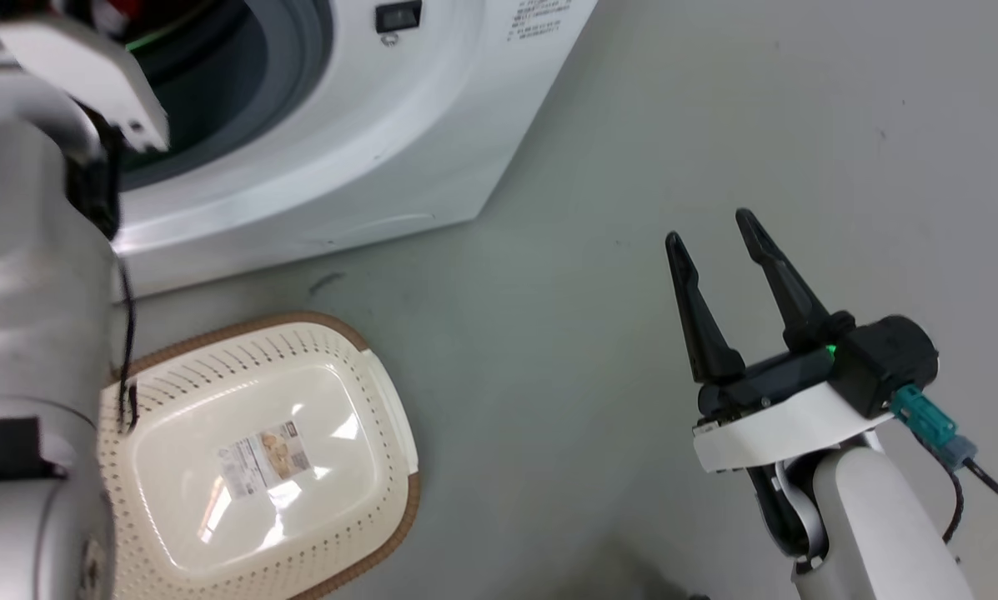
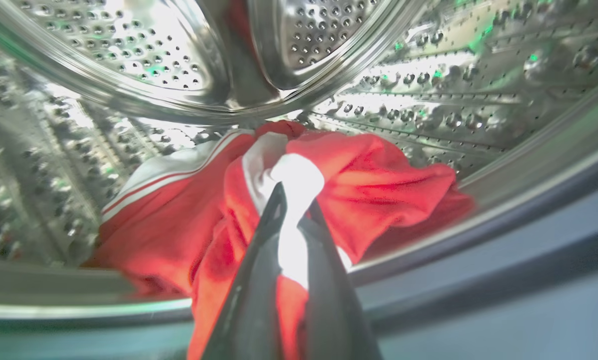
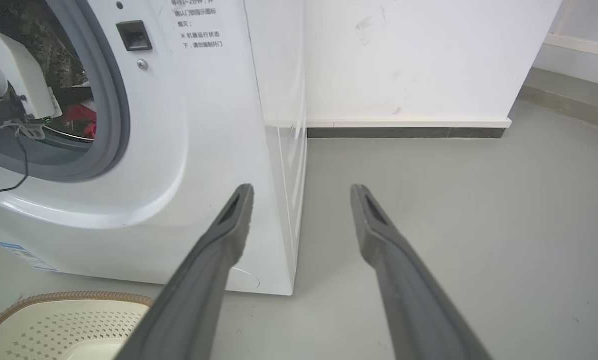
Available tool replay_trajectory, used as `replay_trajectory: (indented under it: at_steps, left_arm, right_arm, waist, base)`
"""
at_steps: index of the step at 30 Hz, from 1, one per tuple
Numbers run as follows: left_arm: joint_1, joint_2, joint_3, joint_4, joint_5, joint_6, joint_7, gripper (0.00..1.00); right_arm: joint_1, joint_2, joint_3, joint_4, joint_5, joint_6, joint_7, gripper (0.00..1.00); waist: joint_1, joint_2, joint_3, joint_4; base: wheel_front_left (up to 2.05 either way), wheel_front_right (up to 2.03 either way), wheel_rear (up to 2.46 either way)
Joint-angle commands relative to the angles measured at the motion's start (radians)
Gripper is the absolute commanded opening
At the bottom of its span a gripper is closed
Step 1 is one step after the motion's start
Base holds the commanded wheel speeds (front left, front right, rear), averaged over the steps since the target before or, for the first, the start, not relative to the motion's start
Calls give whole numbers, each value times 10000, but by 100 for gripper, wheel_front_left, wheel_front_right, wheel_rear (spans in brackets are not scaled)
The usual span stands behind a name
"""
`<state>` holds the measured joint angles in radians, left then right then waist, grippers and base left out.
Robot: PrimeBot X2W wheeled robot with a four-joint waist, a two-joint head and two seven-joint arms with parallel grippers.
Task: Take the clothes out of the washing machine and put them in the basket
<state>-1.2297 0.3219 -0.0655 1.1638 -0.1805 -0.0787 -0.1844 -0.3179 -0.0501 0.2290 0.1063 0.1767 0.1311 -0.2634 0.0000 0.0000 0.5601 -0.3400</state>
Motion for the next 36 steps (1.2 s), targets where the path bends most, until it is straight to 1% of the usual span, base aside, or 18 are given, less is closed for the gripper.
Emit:
replay_trajectory:
  at_steps: [1, 3, 6, 15, 24, 29, 34, 36]
  left_arm:
    - [341, -123, 62, 18, -129, 18, -333, 0]
    - [749, -249, 50, -86, -137, 31, -660, 0]
    - [1394, -445, 225, -582, -306, 68, -809, 0]
    - [4073, -1100, 914, -4000, -225, 129, -821, 0]
    - [6517, -1919, 1417, -7000, 134, -3, -811, 0]
    - [7891, -2286, 1428, -8587, 305, -46, -811, 0]
    - [9430, -2509, 1157, -9918, 305, -55, -812, 0]
    - [10105, -2567, 1067, -10404, 208, 133, -812, 0]
  right_arm:
    - [185, 0, -48, 81, -94, -7, -20, 100]
    - [303, -2, -111, 167, -180, -7, -20, 100]
    - [527, -2, -180, 301, -328, -7, -20, 100]
    - [1095, -3, -440, 623, -711, -7, -20, 100]
    - [1718, -3, -661, 828, -868, -7, -20, 100]
    - [2073, -2, -753, 856, -925, -7, 8, 100]
    - [2368, -2, -800, 694, -962, -7, 119, 100]
    - [2493, -3, -804, 634, -977, -7, 178, 100]
  waist:
    - [0, 0, -530, 242]
    - [0, 0, -855, 384]
    - [0, 0, -1327, 606]
    - [0, 0, -2634, 1218]
    - [0, 0, -3837, 1651]
    - [0, 0, -4441, 1840]
    - [0, 0, -4796, 2008]
    - [0, 0, -4877, 2072]
  base:
    - [0, 0, 0]
    - [0, 0, 0]
    - [0, 0, 0]
    - [0, 0, 0]
    - [0, 0, 0]
    - [0, 0, 0]
    - [0, 0, 0]
    - [0, 0, 0]
